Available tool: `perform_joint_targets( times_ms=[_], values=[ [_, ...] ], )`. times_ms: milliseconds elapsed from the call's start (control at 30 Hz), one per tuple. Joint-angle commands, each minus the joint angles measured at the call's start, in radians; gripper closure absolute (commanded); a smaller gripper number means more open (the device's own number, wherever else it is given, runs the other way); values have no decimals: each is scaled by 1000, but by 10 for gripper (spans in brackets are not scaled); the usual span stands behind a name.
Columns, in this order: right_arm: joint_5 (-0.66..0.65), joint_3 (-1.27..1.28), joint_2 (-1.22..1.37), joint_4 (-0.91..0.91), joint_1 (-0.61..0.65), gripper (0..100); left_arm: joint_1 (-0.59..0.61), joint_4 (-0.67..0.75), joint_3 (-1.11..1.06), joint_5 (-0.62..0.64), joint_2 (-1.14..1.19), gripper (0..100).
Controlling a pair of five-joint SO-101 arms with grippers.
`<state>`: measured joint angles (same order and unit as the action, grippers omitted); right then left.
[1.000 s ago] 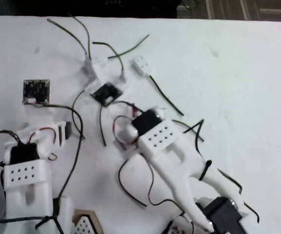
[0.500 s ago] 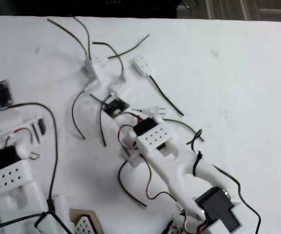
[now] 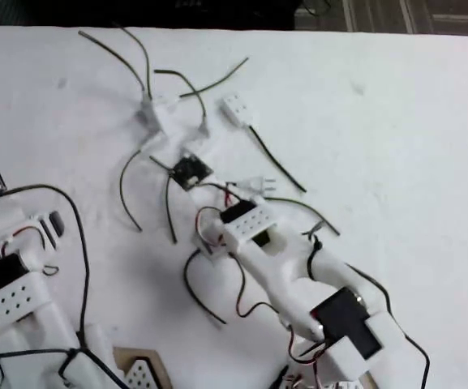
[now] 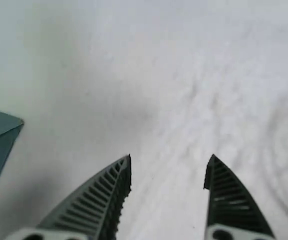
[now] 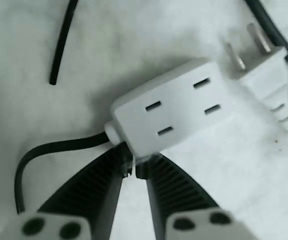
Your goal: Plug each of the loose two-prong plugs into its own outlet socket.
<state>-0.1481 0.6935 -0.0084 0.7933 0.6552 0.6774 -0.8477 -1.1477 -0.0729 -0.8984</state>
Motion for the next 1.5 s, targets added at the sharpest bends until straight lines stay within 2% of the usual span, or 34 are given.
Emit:
perform_joint_targets(
  times_ms=[0,100,200,333,567,767,933,1133,1300,1467],
  values=[
    [9,-58,-79,67,39,980,2,18,-2,6,-22,756],
    [9,-115,-208,191,39,980,2,17,-3,6,-22,756],
    [-3,-184,-321,271,-19,981,2,12,-5,-26,-22,756],
    [-161,-298,-323,337,-105,981,2,12,-12,-38,-22,757],
    [-325,-509,-53,421,-188,977,-18,12,-18,-48,-22,756],
    [-428,-729,246,526,-246,947,-19,14,-57,-161,-22,756],
    [-445,-895,418,605,-245,844,-36,18,-71,-192,-22,756],
    [-446,-1108,564,605,-263,848,-130,21,-112,-281,-22,757],
    [-539,-1266,685,639,-312,847,-128,21,-112,-287,-22,758],
    [-551,-1399,806,725,-343,847,-128,21,-114,-288,-22,758]
  ],
)
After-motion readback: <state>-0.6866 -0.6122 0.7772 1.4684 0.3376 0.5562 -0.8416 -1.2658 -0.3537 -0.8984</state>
